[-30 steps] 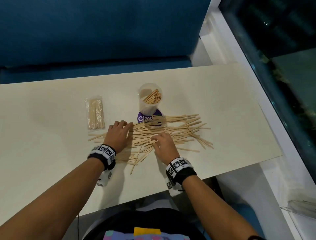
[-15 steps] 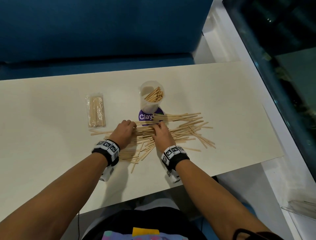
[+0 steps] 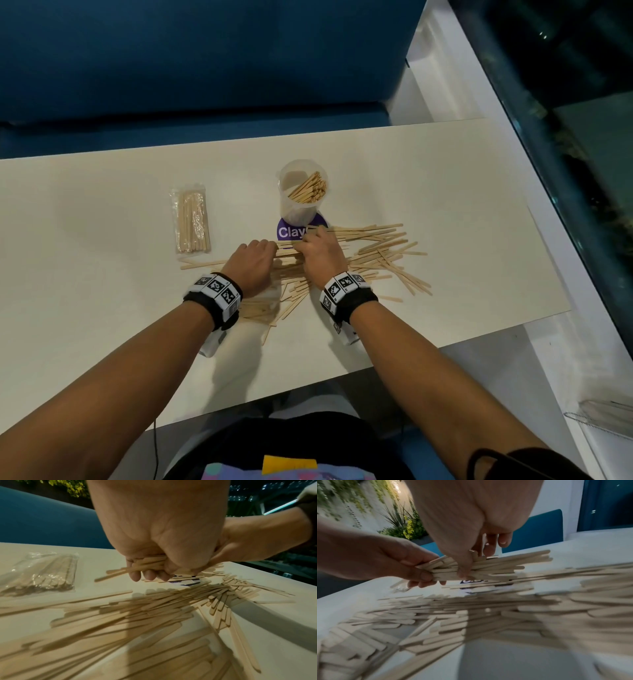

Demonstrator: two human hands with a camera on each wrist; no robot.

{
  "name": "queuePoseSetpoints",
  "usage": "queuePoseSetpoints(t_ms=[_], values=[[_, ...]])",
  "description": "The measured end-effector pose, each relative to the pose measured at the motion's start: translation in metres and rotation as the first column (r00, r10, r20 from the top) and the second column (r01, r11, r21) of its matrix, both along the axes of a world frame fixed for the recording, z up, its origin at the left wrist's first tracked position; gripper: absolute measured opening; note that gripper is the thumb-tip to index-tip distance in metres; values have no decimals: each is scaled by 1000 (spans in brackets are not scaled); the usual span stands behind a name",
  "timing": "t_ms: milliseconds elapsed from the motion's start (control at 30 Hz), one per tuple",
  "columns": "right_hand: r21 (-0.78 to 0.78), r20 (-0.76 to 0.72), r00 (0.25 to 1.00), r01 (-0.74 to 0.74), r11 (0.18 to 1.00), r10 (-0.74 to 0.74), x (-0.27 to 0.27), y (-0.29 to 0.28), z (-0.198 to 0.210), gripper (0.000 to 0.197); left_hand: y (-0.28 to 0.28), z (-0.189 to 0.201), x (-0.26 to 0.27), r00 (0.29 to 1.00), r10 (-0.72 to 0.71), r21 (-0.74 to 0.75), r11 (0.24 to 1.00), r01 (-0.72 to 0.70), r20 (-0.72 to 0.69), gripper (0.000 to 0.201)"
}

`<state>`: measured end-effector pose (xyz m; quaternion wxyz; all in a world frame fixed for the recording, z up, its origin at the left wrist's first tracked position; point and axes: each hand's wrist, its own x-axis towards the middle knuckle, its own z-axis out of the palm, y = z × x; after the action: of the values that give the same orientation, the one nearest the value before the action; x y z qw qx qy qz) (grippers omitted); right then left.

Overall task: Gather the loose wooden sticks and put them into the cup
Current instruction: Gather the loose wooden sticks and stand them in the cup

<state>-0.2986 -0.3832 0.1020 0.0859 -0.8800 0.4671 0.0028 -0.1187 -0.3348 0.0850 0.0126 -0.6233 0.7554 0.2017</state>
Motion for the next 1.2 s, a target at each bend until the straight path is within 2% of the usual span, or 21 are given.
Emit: queuePoseSetpoints(t_ms=[167,267,367,500,600,700,767,867,933,1033,1200], values=[[-63,-48,996,-74,995,71,7,-3,13,4,-6,3,-7,998,35,-14,999,-35,56,29],[-86,-81,991,-117,989,110,7,-5,17,5,-8,-1,-6,998,20,-23,1000,-21,-53,25],[-95,-87,987,-147,985,139,0,-9,19,10,-3,0,-5,988,-13,29,999,18,-154,15],[-78,-54,989,-140,987,136,-11,-12,26,18,1,12,-5,985,-11,-29,1000,6,-172,9],[117,37,994,-108,987,104,-18,-18,38,25,2,21,-7,983,-21,-70,998,9,-182,13],[377,189,982,-47,925,-27,-26,-23,53,25,2,26,-6,989,9,-87,996,-22,-151,23],[455,183,979,-9,890,-84,-30,-24,61,25,2,26,-5,990,27,-85,996,-39,-138,27],[491,137,985,26,871,-107,-36,-24,65,32,3,23,-3,990,30,-88,995,-42,-136,26],[508,133,980,60,859,-148,-39,-25,66,34,6,20,1,991,43,-75,996,-52,-126,34],[532,150,963,114,839,-226,-47,-30,68,30,11,13,10,992,66,-66,995,-73,-106,47],[480,148,951,172,860,-273,-62,-35,73,28,22,3,30,981,136,-69,987,-146,-139,53]])
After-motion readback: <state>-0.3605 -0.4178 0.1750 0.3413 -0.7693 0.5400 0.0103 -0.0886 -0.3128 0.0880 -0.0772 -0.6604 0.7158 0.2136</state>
